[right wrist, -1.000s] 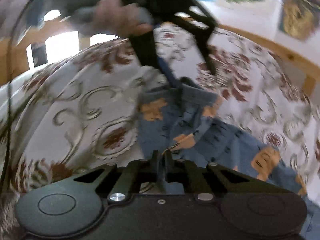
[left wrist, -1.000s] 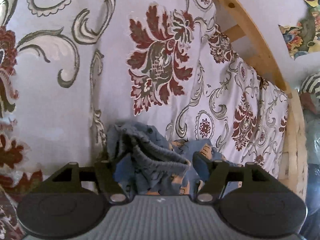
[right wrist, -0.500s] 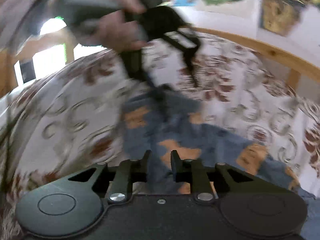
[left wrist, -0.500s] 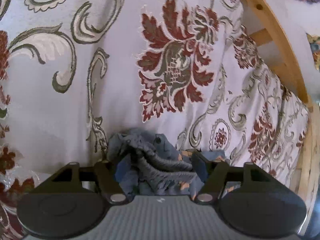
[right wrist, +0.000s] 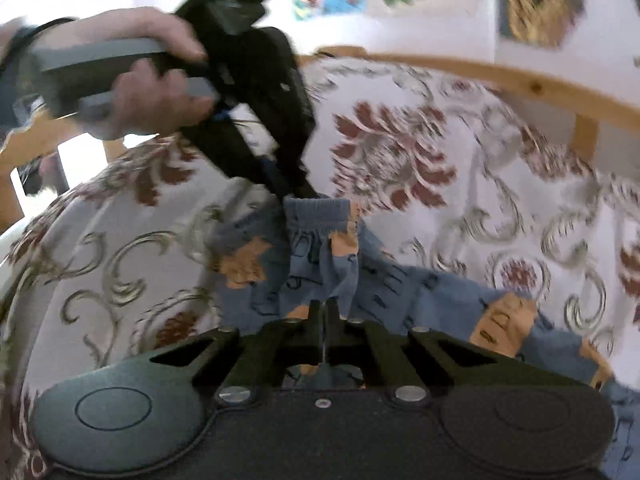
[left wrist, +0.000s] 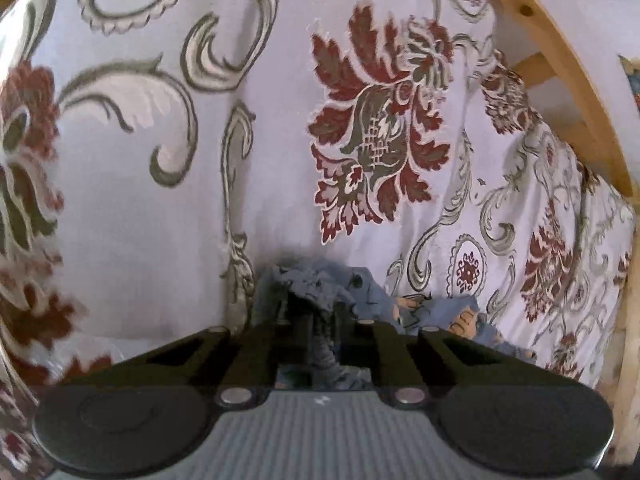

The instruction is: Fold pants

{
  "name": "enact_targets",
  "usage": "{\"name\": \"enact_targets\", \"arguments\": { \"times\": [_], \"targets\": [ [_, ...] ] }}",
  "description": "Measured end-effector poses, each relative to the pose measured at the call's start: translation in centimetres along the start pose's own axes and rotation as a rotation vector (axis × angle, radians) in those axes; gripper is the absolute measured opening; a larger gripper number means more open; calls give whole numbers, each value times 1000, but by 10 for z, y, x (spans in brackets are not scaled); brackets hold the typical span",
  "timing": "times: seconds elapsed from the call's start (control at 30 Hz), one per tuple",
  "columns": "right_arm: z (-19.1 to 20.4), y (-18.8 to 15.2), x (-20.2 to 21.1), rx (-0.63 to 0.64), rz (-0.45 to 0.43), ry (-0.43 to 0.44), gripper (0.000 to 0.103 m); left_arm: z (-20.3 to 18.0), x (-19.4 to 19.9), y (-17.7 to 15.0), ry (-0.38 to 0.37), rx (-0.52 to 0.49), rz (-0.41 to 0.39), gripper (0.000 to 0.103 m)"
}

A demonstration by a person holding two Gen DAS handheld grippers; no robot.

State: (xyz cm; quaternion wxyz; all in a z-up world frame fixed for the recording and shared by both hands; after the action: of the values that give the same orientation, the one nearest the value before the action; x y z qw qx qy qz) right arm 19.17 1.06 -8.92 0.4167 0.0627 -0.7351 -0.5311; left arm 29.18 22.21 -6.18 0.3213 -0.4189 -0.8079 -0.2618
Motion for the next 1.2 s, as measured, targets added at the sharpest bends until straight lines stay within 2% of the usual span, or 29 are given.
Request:
{"name": "enact_targets", "arguments": {
  "times": [0.1, 0.23, 0.33, 0.4, 0.5, 0.6, 0.67, 0.8, 0.9, 0.97, 1.2],
  "targets": [
    [14, -5, 2, 41, 3, 31, 0, -3, -2, 3, -40, -150, 66, 10],
    [37, -10, 3, 88, 21, 99, 0, -3, -1, 4, -14, -317, 134, 11],
    [56, -12, -2, 120, 49, 138, 4, 2, 3, 7, -22, -333, 155, 14],
    [64, -15, -5, 133, 64, 156, 21, 7, 7, 8, -43, -312, 159, 15],
    [64, -14, -1, 120, 70, 184, 24, 8, 16, 8, -41, -316, 140, 24],
    [51, -6, 8, 46, 63, 202, 26, 2, 25, 5, -14, -357, 116, 42],
    [40, 1, 12, -9, 49, 193, 26, -3, 30, 1, 1, -380, 97, 44],
    [26, 11, 7, -82, 25, 143, 26, -15, 33, -14, 41, -459, 84, 58],
    [25, 12, -8, -117, 39, 96, 19, -20, 31, -24, 54, -480, 91, 59],
    [29, 11, -17, -135, 49, 88, 18, -21, 30, -27, 67, -481, 97, 61],
    [63, 10, -30, -67, 61, 123, 18, -22, 30, -30, 96, -492, 78, 67]
  ]
}}
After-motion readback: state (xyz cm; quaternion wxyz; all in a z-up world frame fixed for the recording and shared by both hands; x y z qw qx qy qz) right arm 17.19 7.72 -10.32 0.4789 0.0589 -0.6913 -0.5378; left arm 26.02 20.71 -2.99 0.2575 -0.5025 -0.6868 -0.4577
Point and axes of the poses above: each gripper's, at about its wrist camera, not at the fingertips, and x roughly against the way its jaws point, z to its left, y to its top, the point moved 6 cm from there along -x, roughly the way its jaws point, and after that the axes turned 15 degrees about -y, right-handed, at the moved point
